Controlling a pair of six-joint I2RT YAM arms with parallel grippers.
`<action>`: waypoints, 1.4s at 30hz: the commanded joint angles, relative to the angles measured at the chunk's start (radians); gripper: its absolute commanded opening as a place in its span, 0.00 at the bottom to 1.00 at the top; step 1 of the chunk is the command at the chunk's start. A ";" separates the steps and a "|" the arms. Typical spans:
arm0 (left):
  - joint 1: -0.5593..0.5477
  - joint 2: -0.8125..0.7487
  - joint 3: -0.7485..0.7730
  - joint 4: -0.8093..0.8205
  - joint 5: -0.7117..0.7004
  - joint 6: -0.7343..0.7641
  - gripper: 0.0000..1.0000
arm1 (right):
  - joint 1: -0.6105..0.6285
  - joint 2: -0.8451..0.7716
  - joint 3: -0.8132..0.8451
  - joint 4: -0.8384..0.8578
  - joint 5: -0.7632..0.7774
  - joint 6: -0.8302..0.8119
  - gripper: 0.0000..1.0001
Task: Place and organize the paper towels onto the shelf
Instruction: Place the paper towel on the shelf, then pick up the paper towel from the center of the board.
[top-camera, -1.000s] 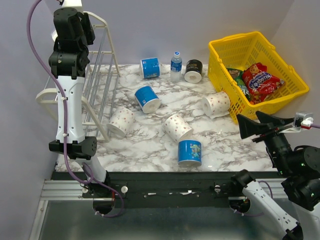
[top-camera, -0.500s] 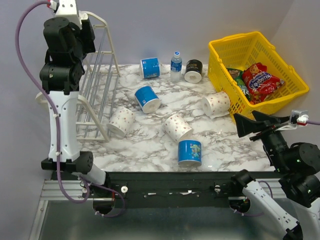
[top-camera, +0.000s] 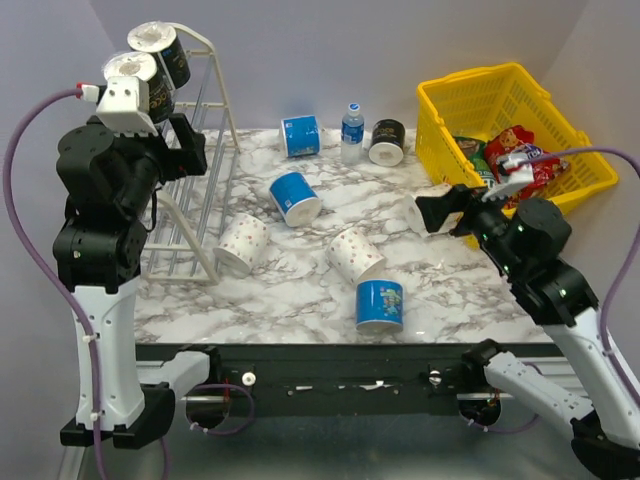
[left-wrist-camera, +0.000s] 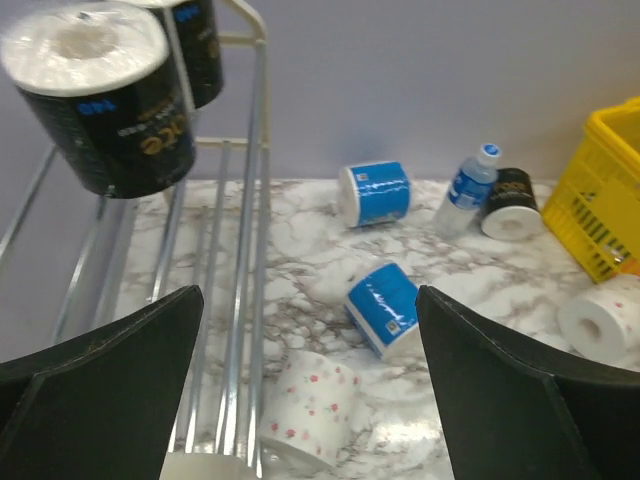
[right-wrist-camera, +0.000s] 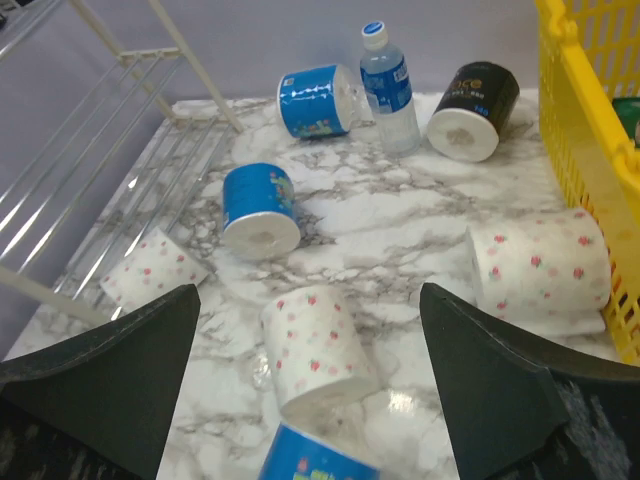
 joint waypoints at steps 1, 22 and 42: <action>-0.019 -0.079 -0.089 0.027 0.284 -0.080 0.99 | 0.001 0.183 0.084 0.177 0.136 -0.232 1.00; -0.208 -0.310 -0.364 0.111 0.312 -0.166 0.99 | -0.123 1.200 0.320 0.784 0.049 -1.290 0.98; -0.211 -0.281 -0.309 0.119 0.261 -0.170 0.99 | -0.188 1.582 0.515 1.073 0.015 -1.554 0.92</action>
